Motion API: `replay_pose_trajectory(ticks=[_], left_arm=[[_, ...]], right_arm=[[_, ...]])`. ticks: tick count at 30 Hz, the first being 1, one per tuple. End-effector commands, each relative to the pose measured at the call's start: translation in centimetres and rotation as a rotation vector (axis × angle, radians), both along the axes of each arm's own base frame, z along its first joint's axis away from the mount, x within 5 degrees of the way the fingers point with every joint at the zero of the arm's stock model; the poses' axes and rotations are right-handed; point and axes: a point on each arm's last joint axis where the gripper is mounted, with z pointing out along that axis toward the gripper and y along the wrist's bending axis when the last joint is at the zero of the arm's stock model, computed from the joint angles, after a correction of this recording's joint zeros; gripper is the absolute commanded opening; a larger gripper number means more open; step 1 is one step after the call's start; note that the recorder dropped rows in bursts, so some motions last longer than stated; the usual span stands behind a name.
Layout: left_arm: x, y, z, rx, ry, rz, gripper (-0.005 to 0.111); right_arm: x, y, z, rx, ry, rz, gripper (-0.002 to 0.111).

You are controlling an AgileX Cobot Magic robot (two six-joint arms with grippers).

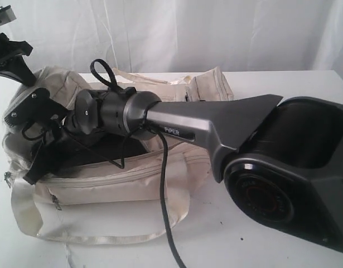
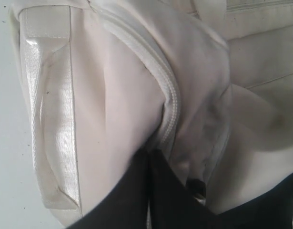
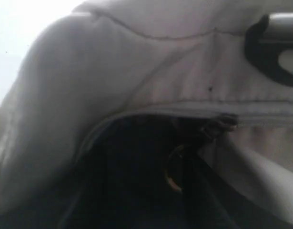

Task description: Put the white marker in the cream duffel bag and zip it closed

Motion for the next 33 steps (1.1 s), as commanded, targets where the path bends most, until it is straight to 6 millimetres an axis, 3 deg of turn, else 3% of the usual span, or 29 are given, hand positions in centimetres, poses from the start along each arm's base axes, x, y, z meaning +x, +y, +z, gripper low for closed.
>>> replay_pose_trajectory(ticks=[1,12,19,24,33], left_arm=[[-0.7,-0.4,-0.2,-0.037,0.081,-0.038,0.0],[-0.7,-0.5,-0.1,-0.053,0.076,-0.039,0.0],[-0.6,-0.7,0.0,-0.082,0.068,-0.039,0.0],[-0.6,-0.7,0.0,-0.08,0.066,-0.043,0.0],[-0.6,-0.7,0.0,-0.08,0.066,-0.043,0.0]], right_arm=[[0.0,0.1,-0.4,-0.001,0.005,-0.004,0.047],[1.8,-0.7,-2.8,0.023,0.071,-0.133,0.047],[2.5,-0.6,-2.3,0.081,0.01,-0.17,0.025],[2.5,-1.0,-2.1,0.059,0.047,-0.165,0.002],[2.0,-1.4,0.9,0.066,0.058,-0.143,0.0]])
